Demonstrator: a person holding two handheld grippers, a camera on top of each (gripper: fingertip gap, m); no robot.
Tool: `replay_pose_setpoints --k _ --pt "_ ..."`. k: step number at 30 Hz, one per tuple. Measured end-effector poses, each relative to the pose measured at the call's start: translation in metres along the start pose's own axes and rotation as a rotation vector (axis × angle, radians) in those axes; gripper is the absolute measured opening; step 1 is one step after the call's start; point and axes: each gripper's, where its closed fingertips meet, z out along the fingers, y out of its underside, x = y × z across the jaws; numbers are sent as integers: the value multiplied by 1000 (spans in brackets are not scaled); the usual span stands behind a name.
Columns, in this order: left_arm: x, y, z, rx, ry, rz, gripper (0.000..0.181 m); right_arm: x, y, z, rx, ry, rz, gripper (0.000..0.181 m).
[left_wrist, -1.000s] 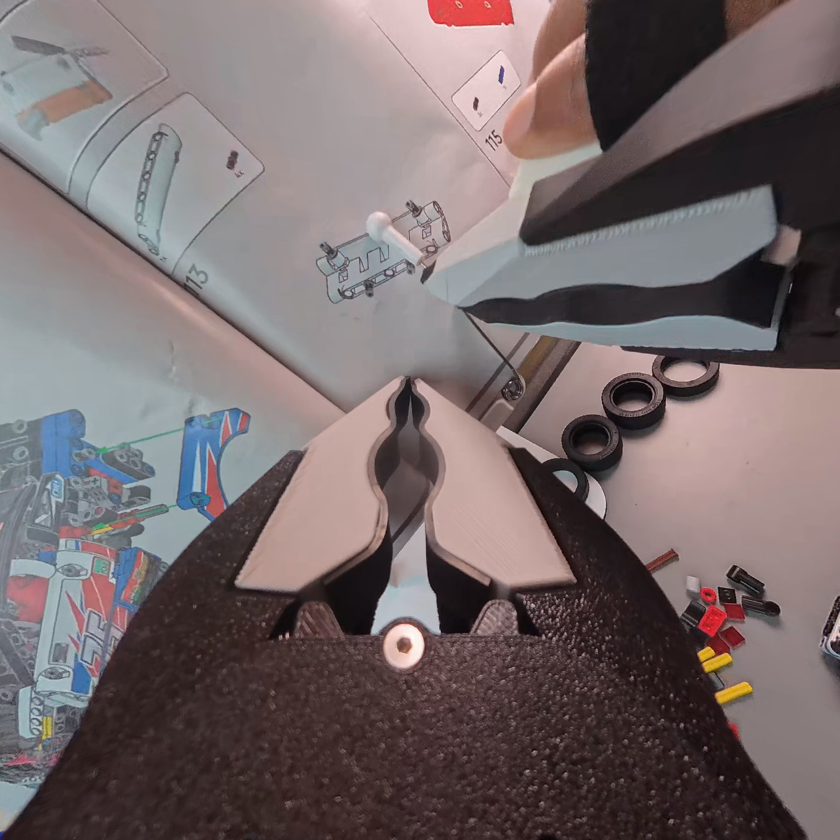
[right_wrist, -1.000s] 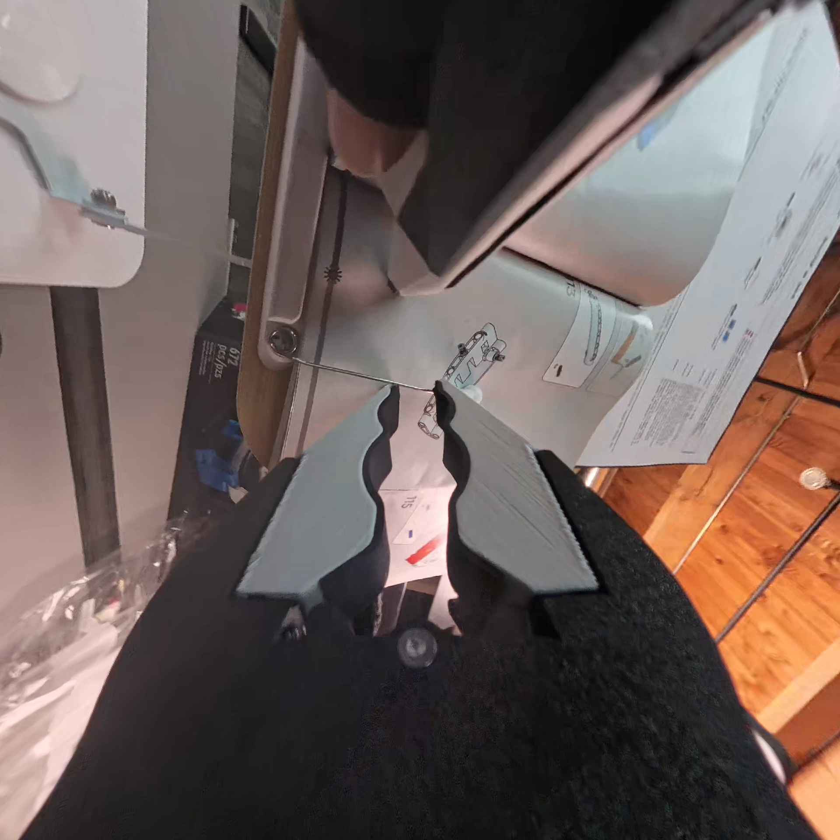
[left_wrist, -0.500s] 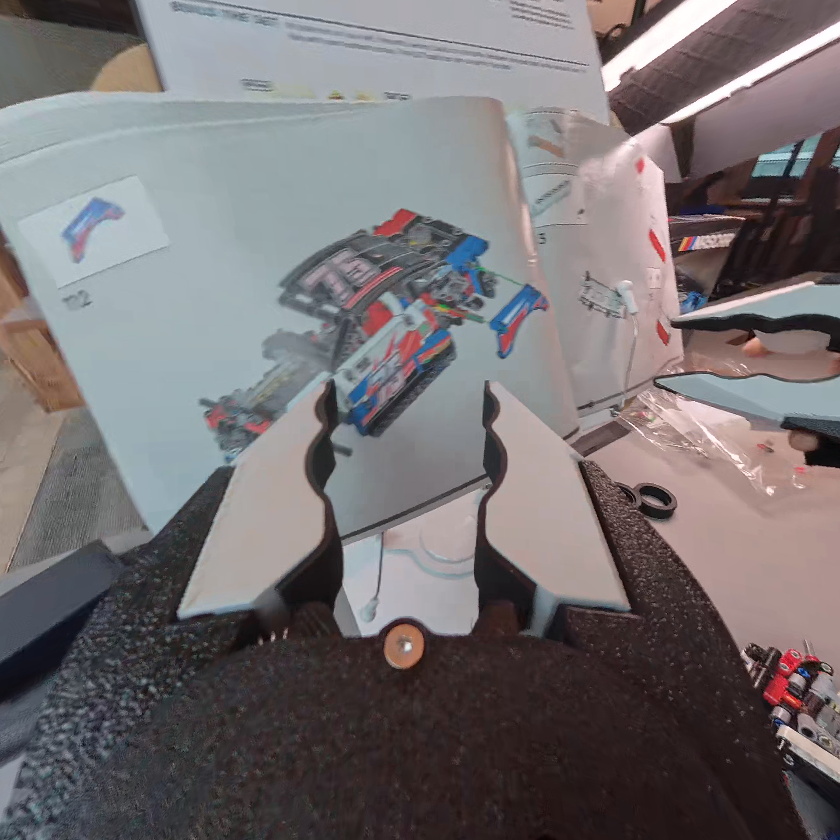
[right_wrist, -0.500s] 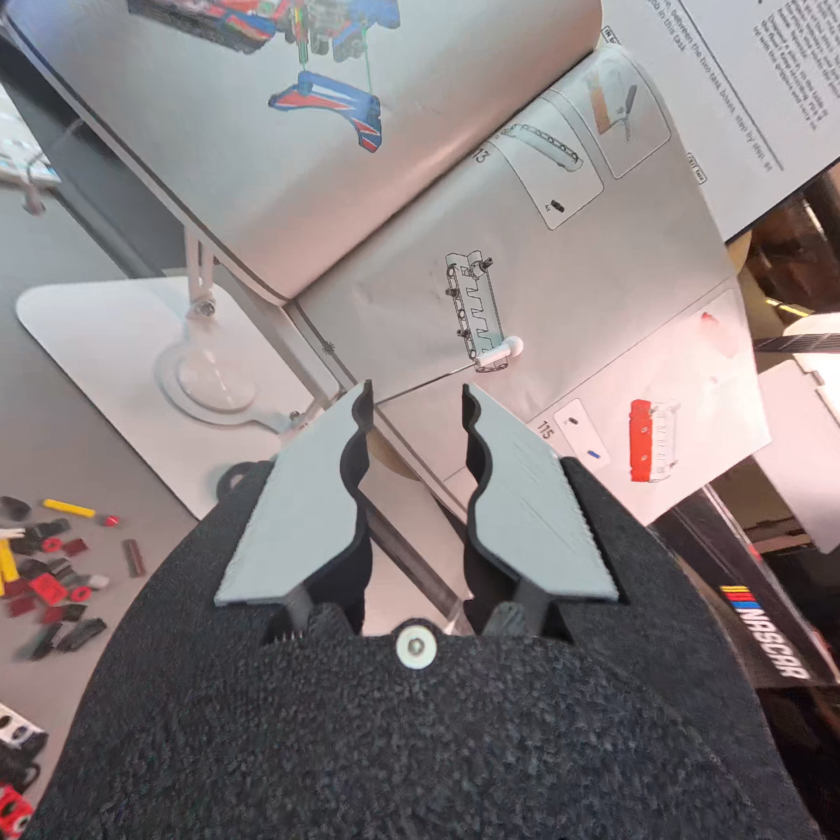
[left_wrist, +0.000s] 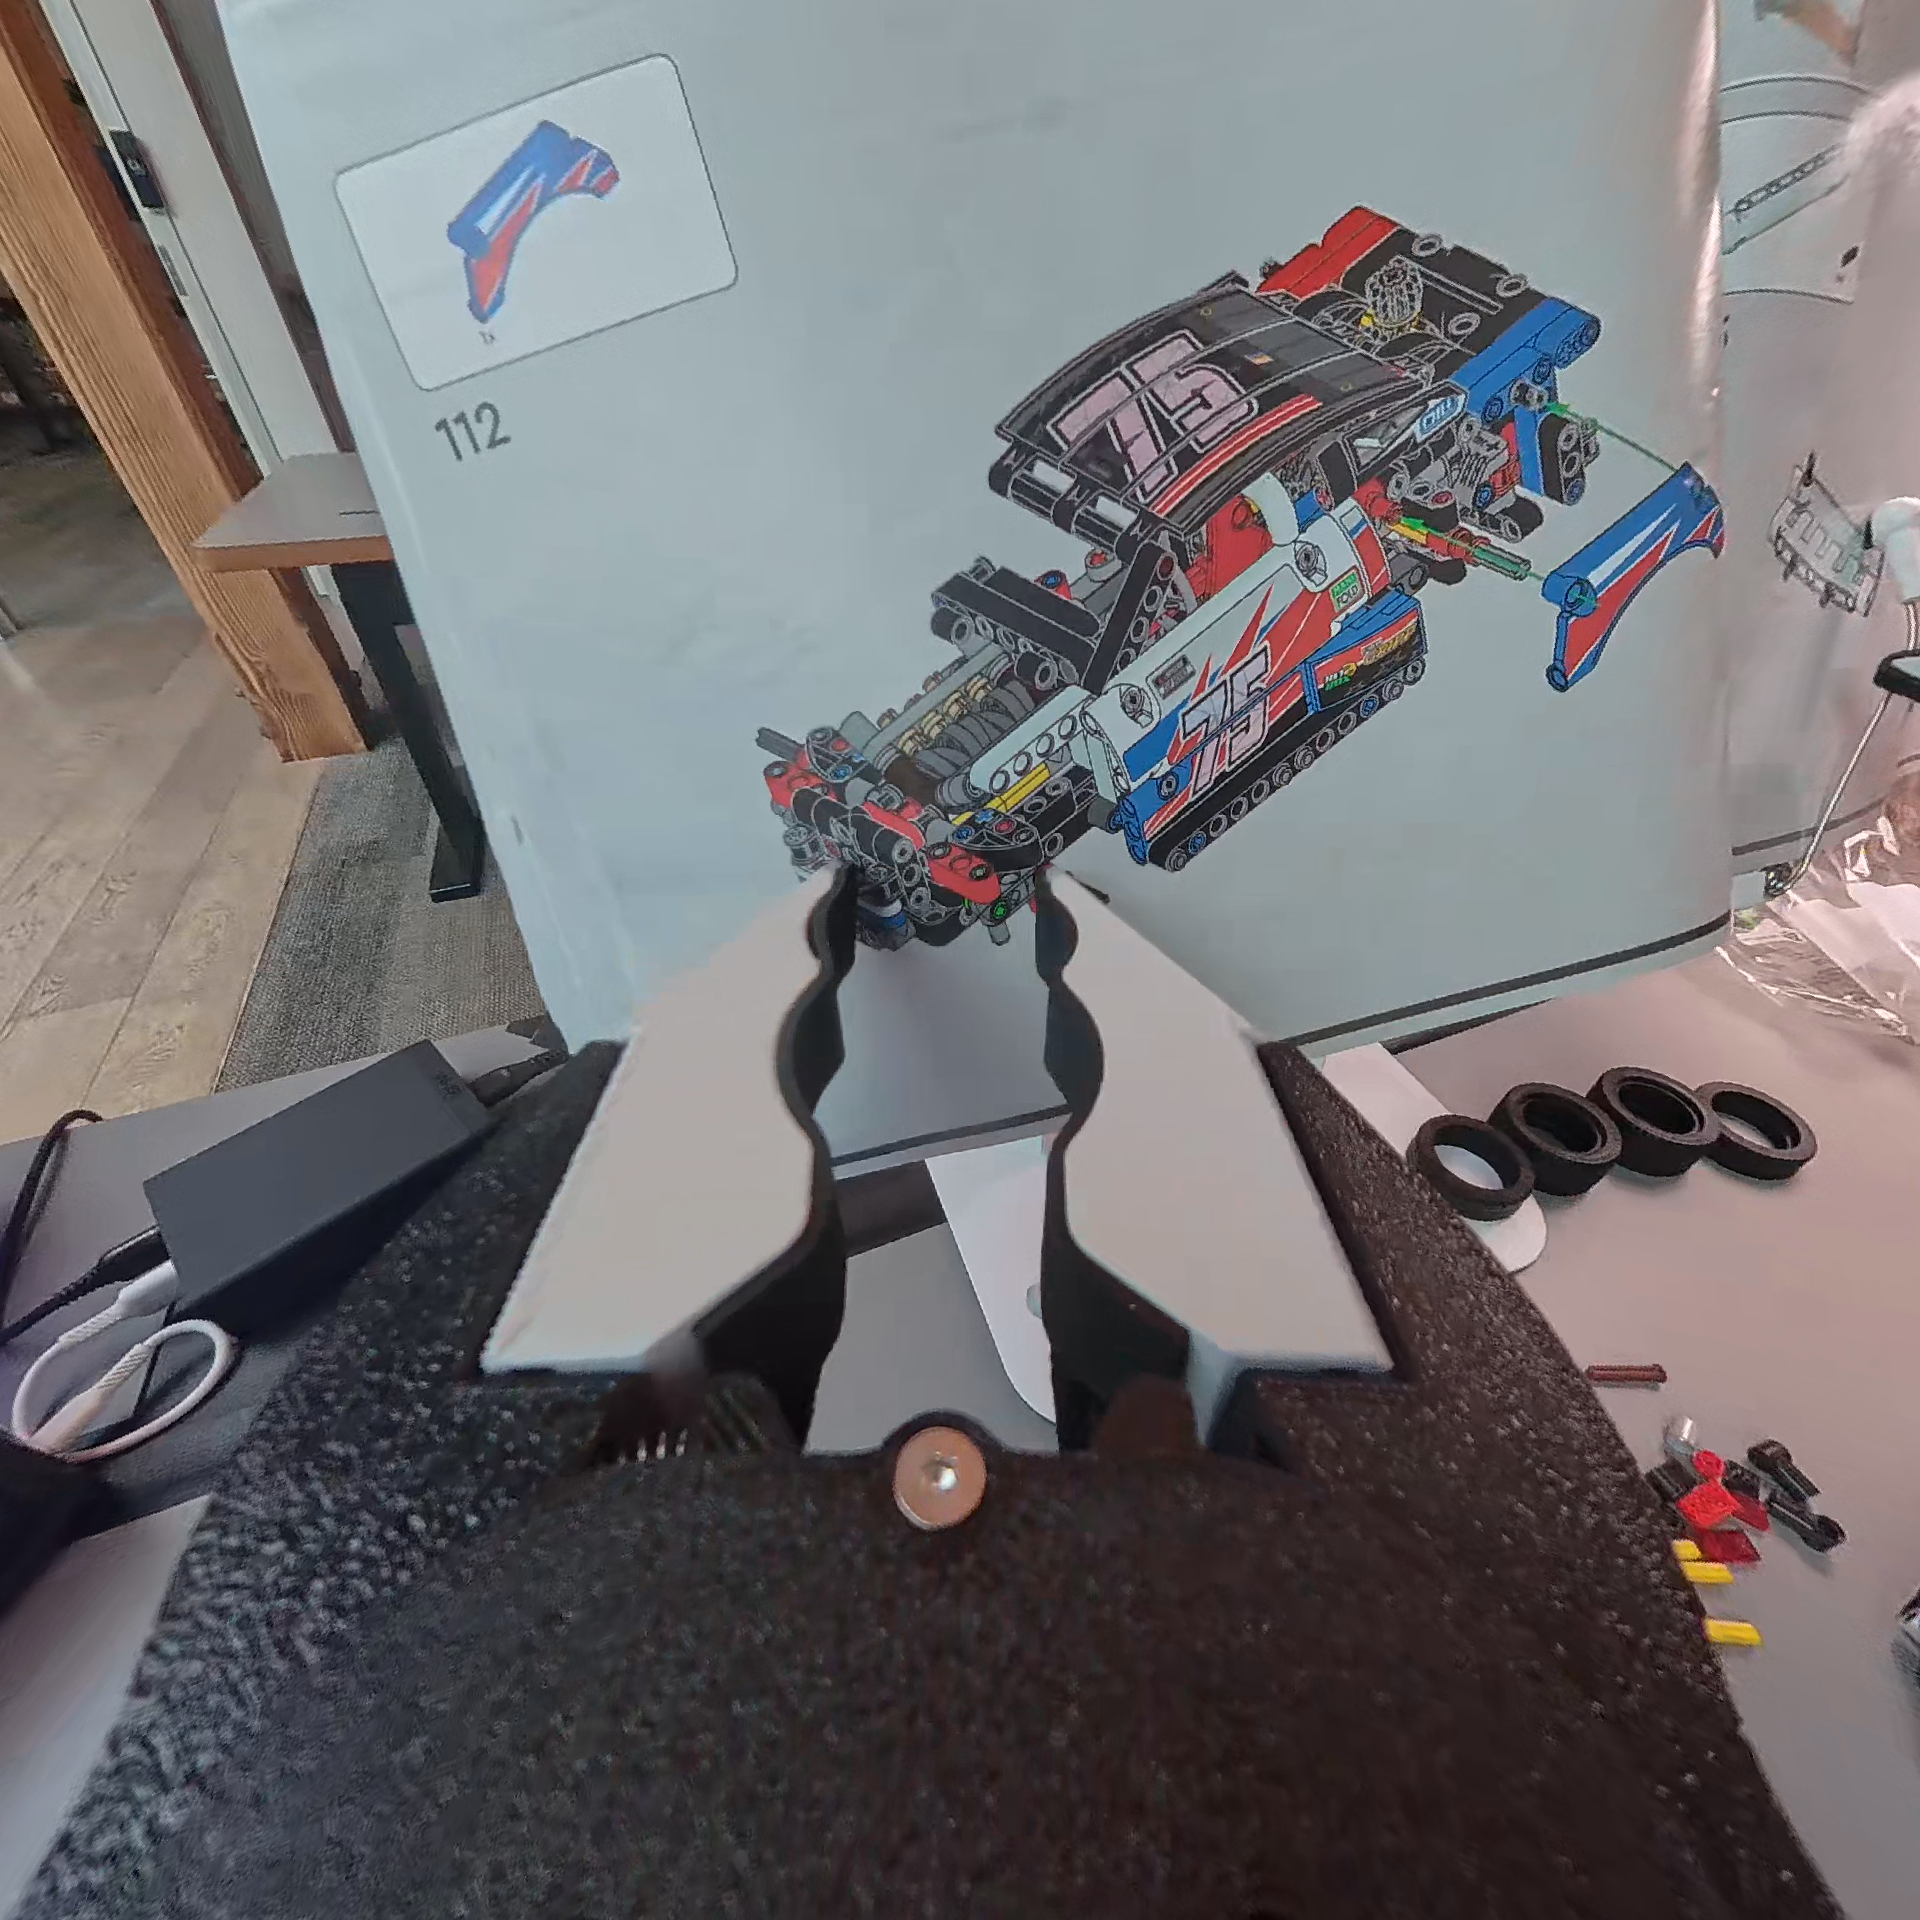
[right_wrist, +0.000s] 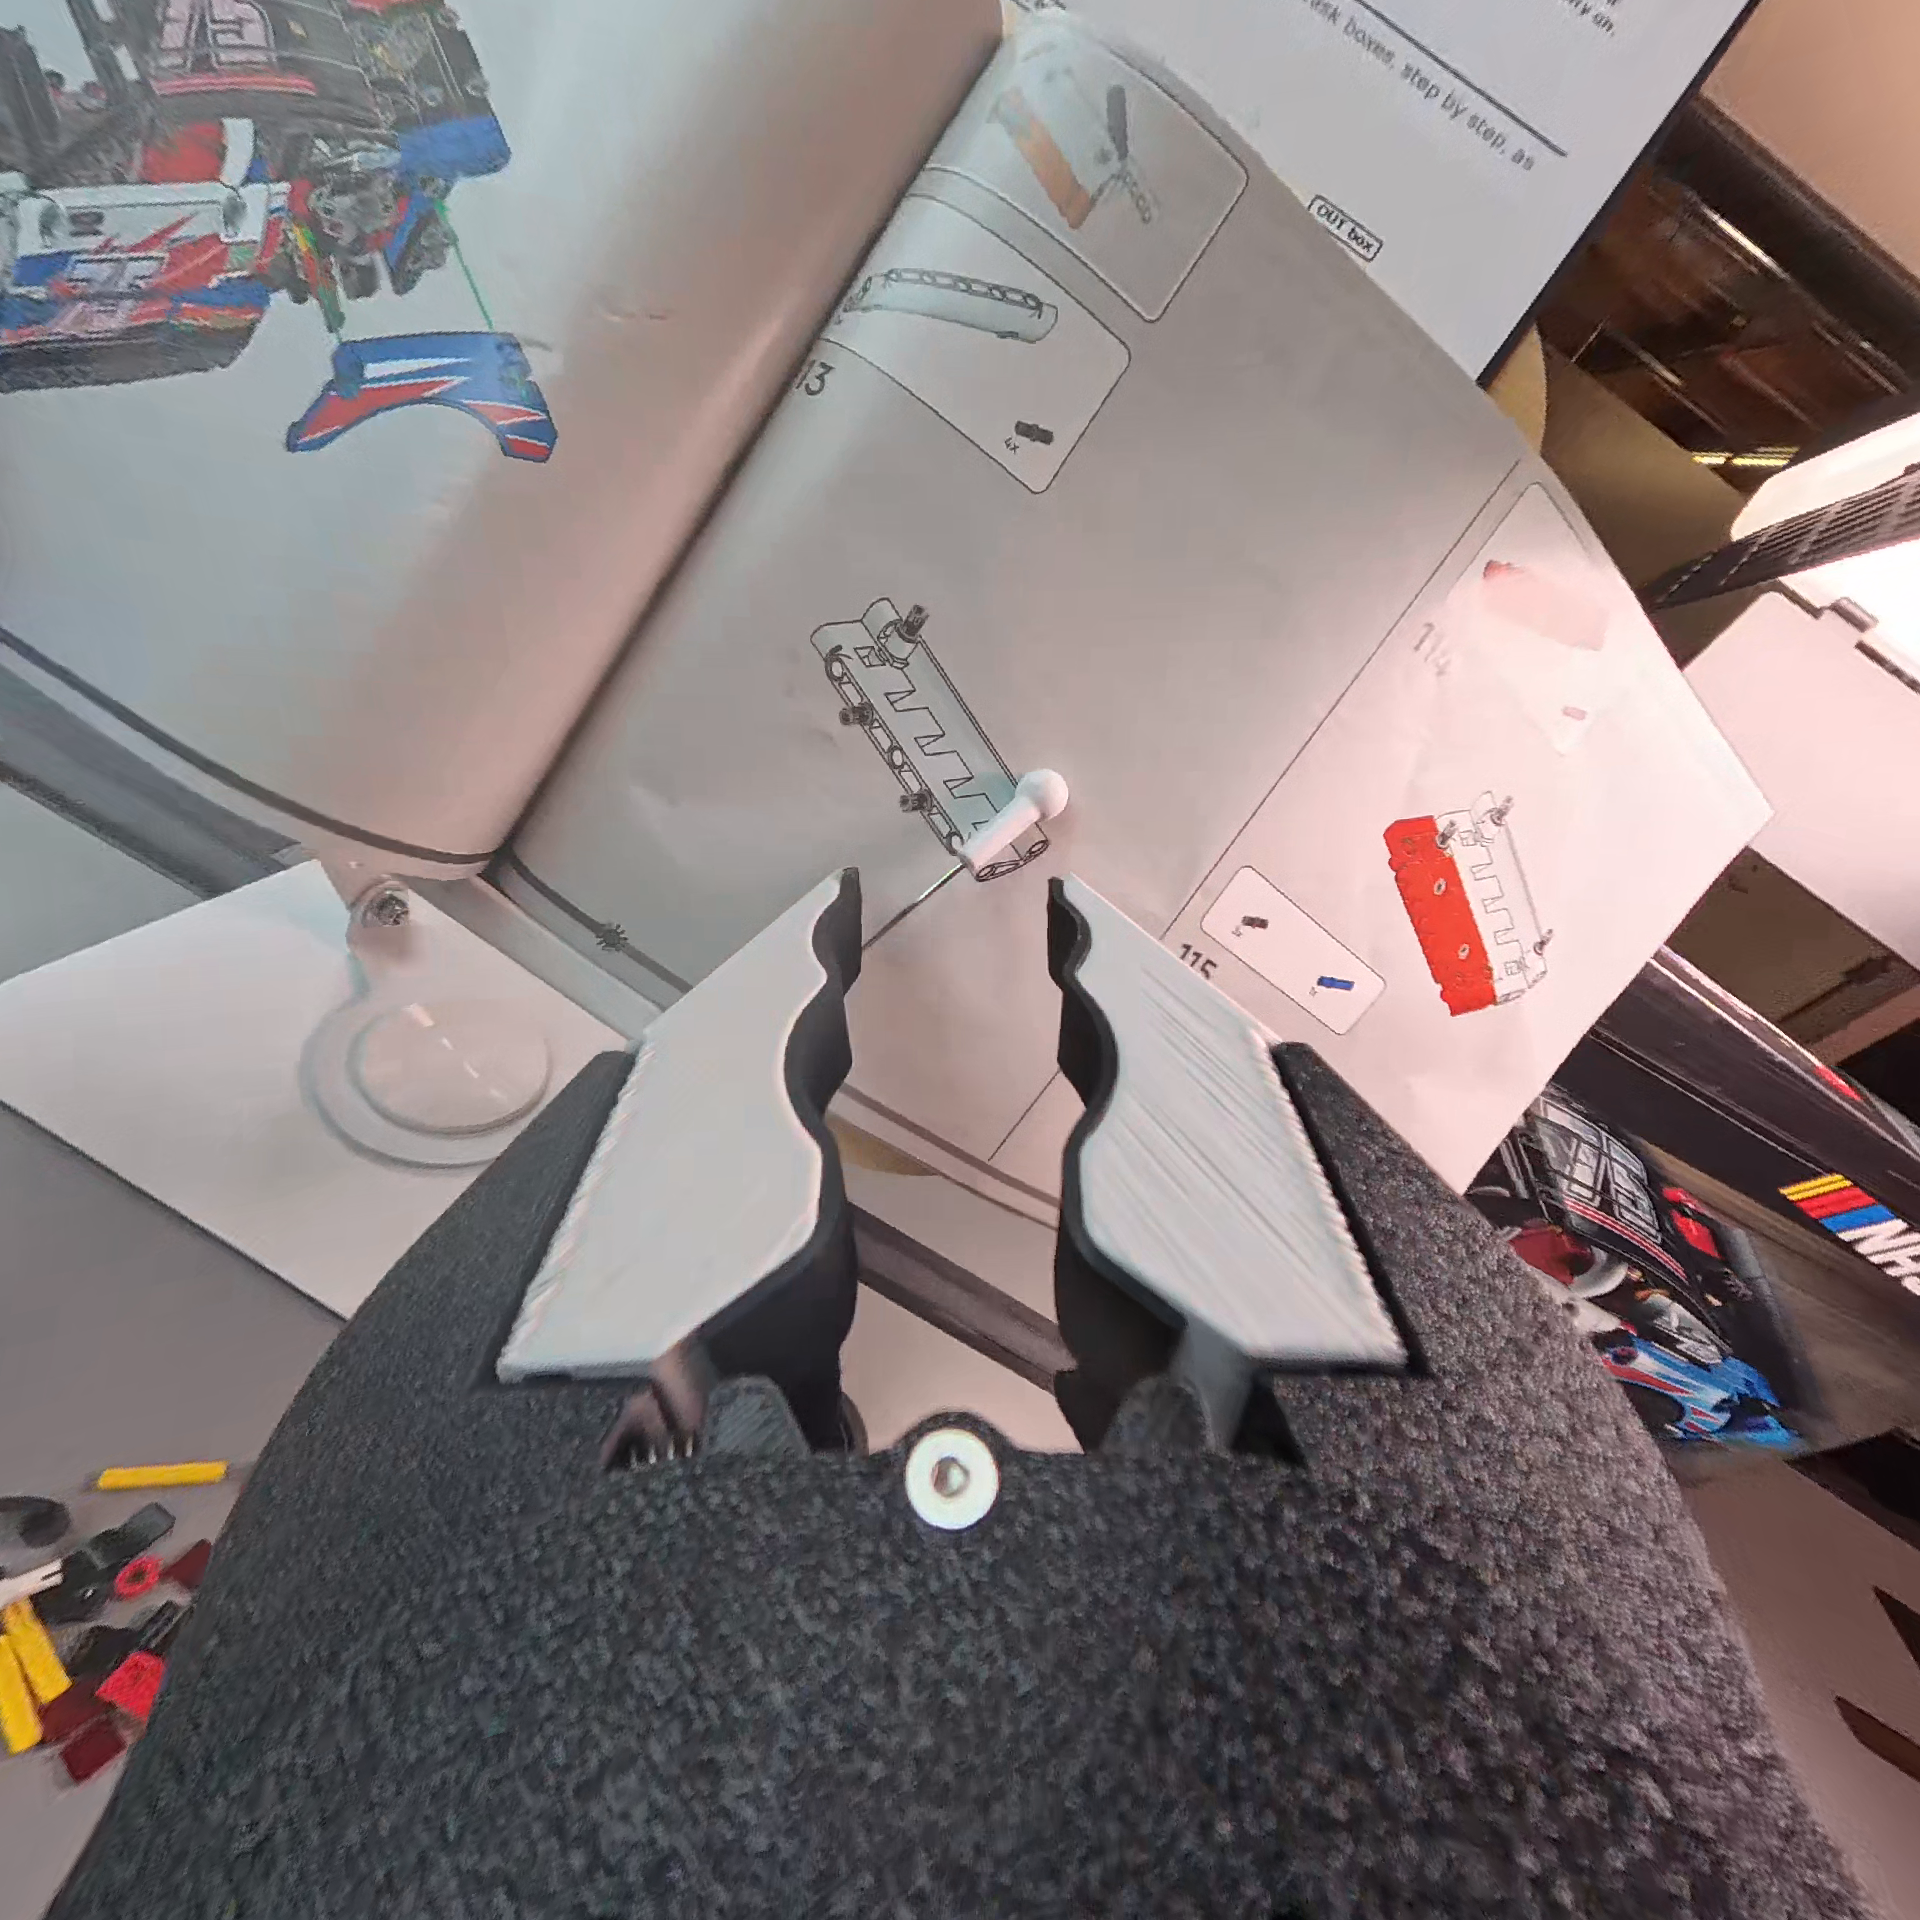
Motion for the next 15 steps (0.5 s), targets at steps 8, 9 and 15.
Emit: replay_pose_setpoints --k 8,9,15 --pt "1 -1 1 -1 21 5 0 -52 -11 -12 42 -140 -29 39" --pt "0 -3 0 9 20 -6 0 -59 -14 -12 50 -157 -38 40" --pt "15 -5 0 10 87 -88 91 -91 -28 -16 99 -245 -38 45"
